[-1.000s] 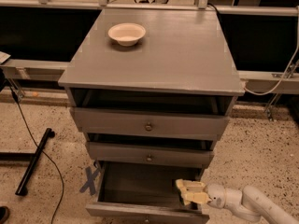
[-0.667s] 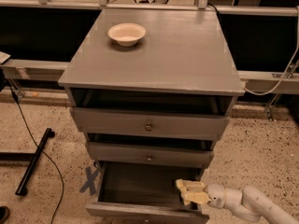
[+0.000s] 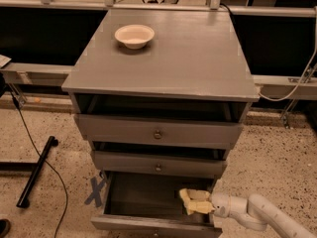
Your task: Place sponge into bottom drawer
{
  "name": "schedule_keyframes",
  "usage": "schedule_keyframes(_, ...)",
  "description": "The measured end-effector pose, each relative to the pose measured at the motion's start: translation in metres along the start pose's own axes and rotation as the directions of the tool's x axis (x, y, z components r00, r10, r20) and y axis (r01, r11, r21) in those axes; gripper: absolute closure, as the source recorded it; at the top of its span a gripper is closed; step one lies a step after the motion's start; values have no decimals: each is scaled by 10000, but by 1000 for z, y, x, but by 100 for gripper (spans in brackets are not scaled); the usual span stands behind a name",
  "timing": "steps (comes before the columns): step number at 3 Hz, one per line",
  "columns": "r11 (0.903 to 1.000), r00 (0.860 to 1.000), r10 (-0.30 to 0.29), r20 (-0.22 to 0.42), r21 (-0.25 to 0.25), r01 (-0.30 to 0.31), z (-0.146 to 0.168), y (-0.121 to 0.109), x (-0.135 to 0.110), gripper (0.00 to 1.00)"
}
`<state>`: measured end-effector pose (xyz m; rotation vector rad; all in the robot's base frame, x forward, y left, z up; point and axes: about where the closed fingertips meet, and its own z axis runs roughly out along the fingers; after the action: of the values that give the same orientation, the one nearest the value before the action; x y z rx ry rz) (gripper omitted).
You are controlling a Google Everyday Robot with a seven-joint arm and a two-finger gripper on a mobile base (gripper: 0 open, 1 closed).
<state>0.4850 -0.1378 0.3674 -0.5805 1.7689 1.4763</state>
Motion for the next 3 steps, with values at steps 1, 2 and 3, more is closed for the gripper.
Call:
schedule_keyframes(1, 9989, 9988, -241, 436, 414, 223, 11, -22, 6, 100)
schedule_keyframes(2, 9939, 9971, -456, 606, 1028, 392, 15, -43, 18, 100)
schedule_keyframes(3, 9859, 9967, -583, 560, 1603, 486, 18, -54, 25, 100)
